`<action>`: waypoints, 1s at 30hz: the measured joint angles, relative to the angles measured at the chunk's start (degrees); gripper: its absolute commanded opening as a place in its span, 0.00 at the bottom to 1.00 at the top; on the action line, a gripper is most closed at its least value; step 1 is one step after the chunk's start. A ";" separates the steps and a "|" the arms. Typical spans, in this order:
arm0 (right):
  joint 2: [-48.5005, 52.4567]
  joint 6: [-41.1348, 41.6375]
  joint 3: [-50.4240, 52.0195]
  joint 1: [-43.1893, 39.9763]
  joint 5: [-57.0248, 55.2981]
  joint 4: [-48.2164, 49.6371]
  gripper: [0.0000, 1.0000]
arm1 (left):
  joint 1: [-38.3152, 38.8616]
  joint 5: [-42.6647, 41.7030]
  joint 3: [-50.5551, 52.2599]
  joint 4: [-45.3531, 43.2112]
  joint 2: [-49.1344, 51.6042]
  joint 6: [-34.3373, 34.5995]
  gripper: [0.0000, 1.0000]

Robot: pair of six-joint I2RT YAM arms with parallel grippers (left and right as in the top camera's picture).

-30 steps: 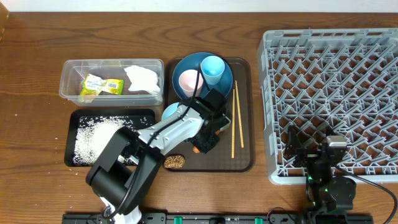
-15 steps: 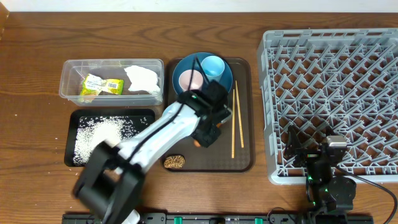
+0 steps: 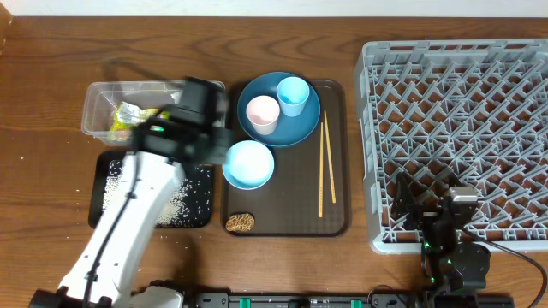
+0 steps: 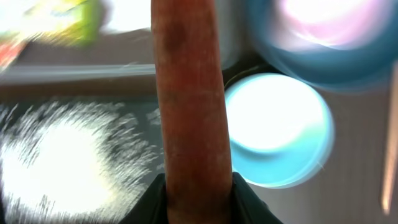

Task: Sort waste into correct bins and load items into the dishwasher rack
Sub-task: 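Carry the carrot left and release it onto the black tray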

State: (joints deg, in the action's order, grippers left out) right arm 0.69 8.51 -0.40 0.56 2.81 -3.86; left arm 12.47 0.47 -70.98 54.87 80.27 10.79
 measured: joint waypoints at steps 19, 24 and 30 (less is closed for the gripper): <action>0.00 -0.02 0.00 0.00 0.00 0.00 0.99 | -30.86 0.52 18.56 -14.03 -0.24 27.19 0.06; 0.00 -0.02 0.00 0.00 0.00 0.00 0.99 | -31.17 -0.94 20.28 -15.43 -0.22 28.02 0.06; 0.00 -0.02 0.00 0.00 0.00 0.02 0.99 | -31.17 -1.95 20.28 -15.93 1.31 28.30 0.07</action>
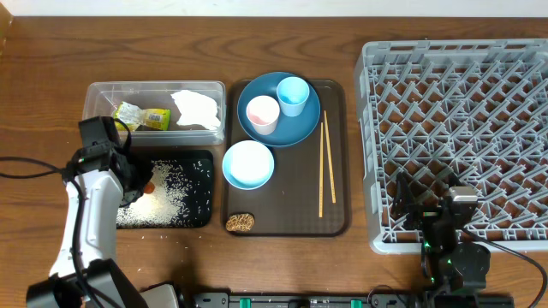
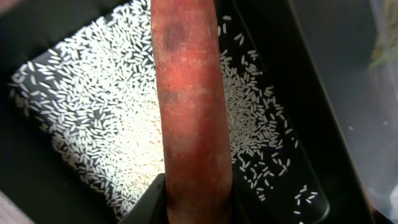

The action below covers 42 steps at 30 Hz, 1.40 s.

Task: Sort waste into correct bins and load items into the dishwasher rack
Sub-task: 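Carry the carrot left and release it onto the black tray, then move the left gripper back right toward the cookie on the brown tray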

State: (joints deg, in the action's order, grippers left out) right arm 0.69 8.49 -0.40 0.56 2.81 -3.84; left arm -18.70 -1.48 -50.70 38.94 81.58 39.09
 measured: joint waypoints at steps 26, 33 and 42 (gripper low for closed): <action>0.00 0.00 0.00 0.00 0.00 -0.02 0.99 | 0.09 -6.95 -1.42 4.52 -2.05 -9.42 0.62; 0.00 0.00 0.00 0.00 0.00 -0.02 0.99 | 5.20 -7.85 -2.86 13.25 -11.67 -12.17 0.62; 0.00 0.00 0.00 0.00 0.00 -0.02 0.99 | 22.53 -8.70 -2.86 23.50 -13.51 -17.38 0.62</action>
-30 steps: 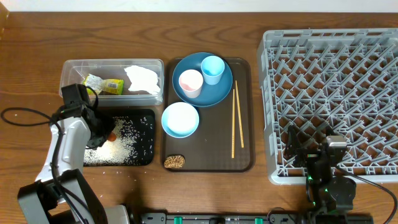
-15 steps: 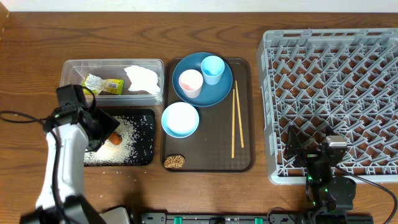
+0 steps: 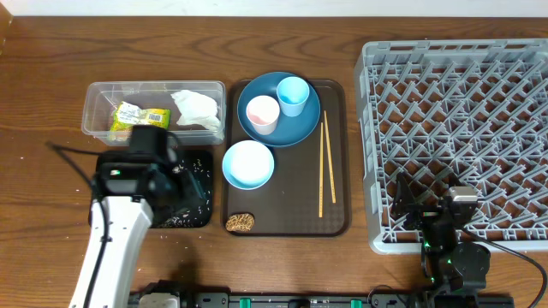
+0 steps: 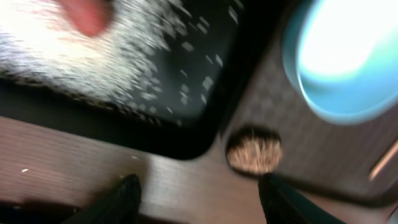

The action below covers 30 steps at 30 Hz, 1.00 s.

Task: Sort waste into correct bins and load items into the dishwasher rack
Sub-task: 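Move the left gripper back right toward the cookie on the brown tray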

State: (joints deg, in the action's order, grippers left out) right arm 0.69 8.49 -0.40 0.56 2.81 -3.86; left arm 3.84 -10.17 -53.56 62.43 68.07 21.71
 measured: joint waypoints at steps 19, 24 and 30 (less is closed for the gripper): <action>0.00 0.00 0.00 0.00 0.00 0.00 0.99 | 18.53 0.00 0.00 -3.48 10.80 -2.29 0.63; 0.00 0.02 0.00 0.00 0.00 0.00 0.99 | 20.59 0.00 0.00 -4.52 15.15 -2.29 0.63; 0.00 0.00 0.00 0.00 0.00 0.00 0.99 | 23.45 0.00 0.00 -5.49 18.78 -2.27 0.64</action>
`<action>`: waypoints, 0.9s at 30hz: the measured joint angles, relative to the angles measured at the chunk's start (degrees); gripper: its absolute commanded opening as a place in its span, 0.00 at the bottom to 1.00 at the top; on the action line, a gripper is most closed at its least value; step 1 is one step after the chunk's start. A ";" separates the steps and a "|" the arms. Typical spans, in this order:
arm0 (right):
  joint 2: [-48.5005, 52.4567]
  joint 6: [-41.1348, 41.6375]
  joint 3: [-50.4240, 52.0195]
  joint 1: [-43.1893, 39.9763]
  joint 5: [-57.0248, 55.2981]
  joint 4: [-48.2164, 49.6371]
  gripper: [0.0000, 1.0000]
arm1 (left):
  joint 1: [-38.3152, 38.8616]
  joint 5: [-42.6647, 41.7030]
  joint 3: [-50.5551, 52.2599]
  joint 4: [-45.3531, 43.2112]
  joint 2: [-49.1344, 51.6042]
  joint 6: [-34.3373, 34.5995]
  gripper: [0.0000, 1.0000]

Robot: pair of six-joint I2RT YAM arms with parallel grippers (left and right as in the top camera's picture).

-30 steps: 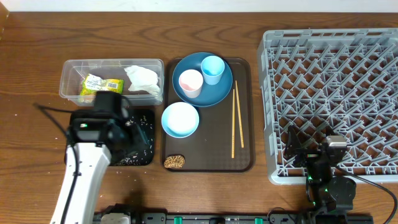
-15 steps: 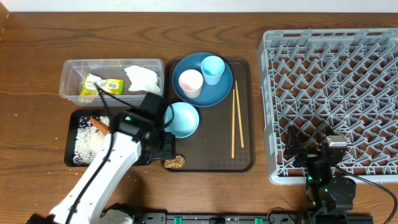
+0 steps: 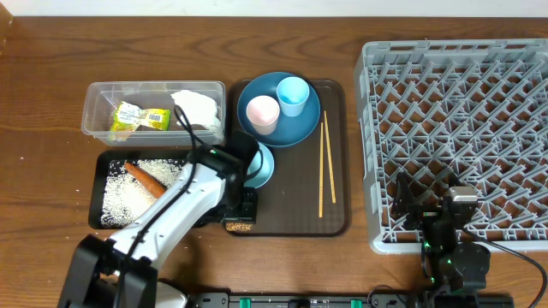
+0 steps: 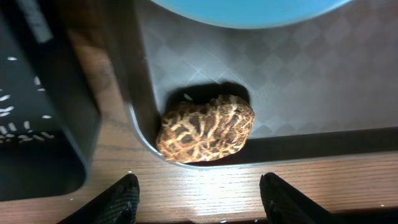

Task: Sort waste into correct bins and load items into the dishwasher rack
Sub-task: 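Move the left gripper back right toward the cookie on the brown tray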

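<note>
My left gripper (image 3: pixel 242 210) hangs open over the front left corner of the dark brown tray (image 3: pixel 336 218). In the left wrist view a mottled brown lump (image 4: pixel 206 127) lies in that tray corner just ahead of the left gripper (image 4: pixel 202 208), whose fingertips (image 4: pixel 126 198) stand wide apart above the wood. A carrot (image 3: pixel 144 177) lies on rice in the black bin (image 3: pixel 97 190). The light blue bowl (image 3: pixel 264 164) is partly hidden by my arm. My right gripper (image 3: pixel 425 208) rests at the rack's front edge.
A clear bin (image 3: pixel 96 96) holds wrappers and a tissue. On the tray, a blue plate (image 3: pixel 295 130) carries a pink cup (image 3: pixel 262 112) and a blue cup (image 3: pixel 293 92), with chopsticks (image 3: pixel 326 167) beside it. The grey dishwasher rack (image 3: pixel 462 137) fills the right side.
The open left gripper was over the black bin's right side and has moved right to the tray's front left corner, above the brown lump. The carrot stays in the rice.
The left gripper held the carrot near the clear bin and bowl. Then it held it over the rice in the black bin. Later it was open, with the carrot lying in the rice. Now it is open above the brown lump on the tray.
</note>
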State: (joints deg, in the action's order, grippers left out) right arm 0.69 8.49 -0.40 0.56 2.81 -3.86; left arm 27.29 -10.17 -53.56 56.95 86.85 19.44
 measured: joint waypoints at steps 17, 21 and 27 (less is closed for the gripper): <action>0.00 0.02 0.00 0.00 0.00 0.00 0.99 | 0.92 0.00 2.36 -4.90 1.95 -0.04 0.72; 0.00 0.00 0.00 0.00 0.00 0.00 0.99 | 0.94 0.00 2.95 -6.47 1.95 -0.02 0.72; 0.00 0.00 0.00 0.00 0.00 0.00 0.99 | 0.96 0.00 6.56 -9.86 2.01 -0.02 0.72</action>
State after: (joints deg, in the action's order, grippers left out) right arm 0.69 8.49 -0.40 0.56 2.81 -3.86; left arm 28.25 -10.17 -47.00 47.09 88.86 19.42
